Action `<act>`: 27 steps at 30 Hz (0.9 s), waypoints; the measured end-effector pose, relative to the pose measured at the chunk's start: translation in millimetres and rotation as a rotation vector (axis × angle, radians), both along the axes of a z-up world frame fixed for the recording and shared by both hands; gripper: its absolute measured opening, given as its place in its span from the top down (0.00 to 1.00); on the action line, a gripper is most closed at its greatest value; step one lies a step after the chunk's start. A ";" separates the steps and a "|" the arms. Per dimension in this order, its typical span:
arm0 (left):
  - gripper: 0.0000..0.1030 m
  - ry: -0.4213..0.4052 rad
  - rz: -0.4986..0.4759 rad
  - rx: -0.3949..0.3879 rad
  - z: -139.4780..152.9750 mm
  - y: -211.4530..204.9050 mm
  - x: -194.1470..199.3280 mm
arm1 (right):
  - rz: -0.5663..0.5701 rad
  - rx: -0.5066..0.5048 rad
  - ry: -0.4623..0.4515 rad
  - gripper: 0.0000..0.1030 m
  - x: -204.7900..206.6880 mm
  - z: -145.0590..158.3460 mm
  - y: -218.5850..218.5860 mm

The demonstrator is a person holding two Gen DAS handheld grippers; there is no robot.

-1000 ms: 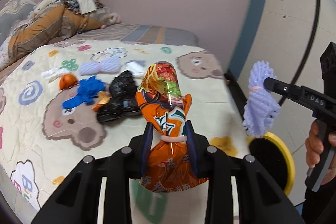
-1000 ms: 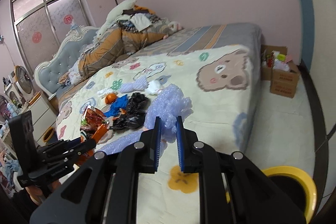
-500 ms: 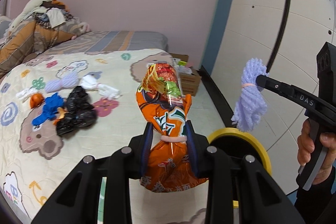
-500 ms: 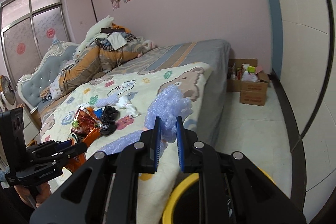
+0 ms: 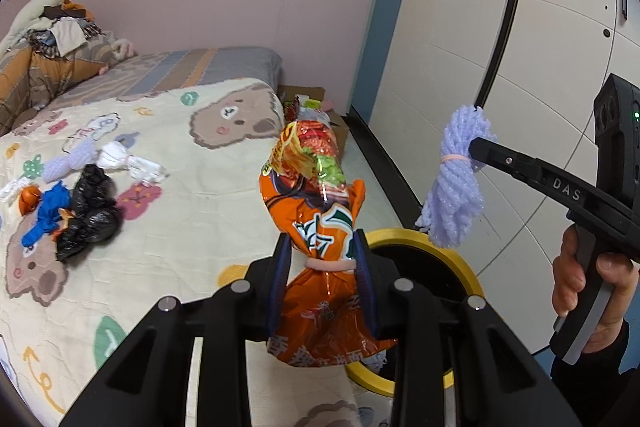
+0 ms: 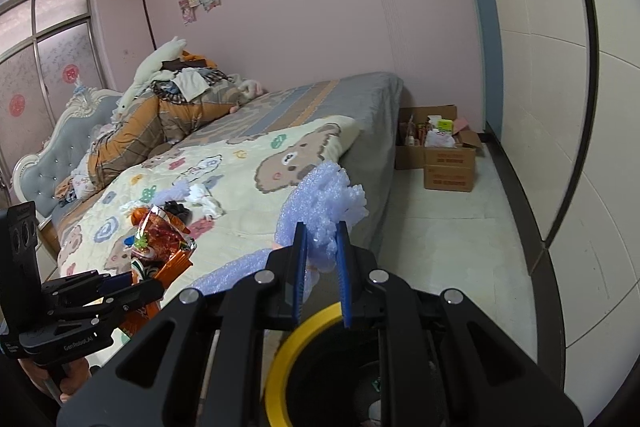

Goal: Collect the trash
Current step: 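Carry the net and wrapper over the yellow bin and release both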

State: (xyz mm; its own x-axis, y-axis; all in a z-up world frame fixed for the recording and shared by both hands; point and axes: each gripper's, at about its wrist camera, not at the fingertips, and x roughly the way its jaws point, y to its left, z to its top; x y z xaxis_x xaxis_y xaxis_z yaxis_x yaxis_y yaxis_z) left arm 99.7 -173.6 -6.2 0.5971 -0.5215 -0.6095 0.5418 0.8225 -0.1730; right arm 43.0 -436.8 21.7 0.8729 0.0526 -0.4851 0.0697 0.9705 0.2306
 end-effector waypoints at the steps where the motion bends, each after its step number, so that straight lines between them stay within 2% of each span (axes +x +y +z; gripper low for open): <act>1: 0.71 0.006 -0.007 0.001 -1.7 -2.9 -0.1 | -0.004 -0.002 0.003 0.87 -0.7 -0.9 -1.3; 17: 0.71 0.093 -0.106 0.075 -41.7 -54.5 -8.9 | -0.117 -0.052 0.107 0.86 -4.6 -31.0 -32.4; 21: 0.71 0.128 -0.128 0.091 -54.1 -63.2 -11.2 | -0.114 -0.050 0.133 0.86 -1.6 -40.2 -37.0; 27: 0.71 0.140 -0.151 0.098 -61.1 -68.7 -15.2 | -0.120 -0.041 0.145 0.85 0.2 -45.9 -39.6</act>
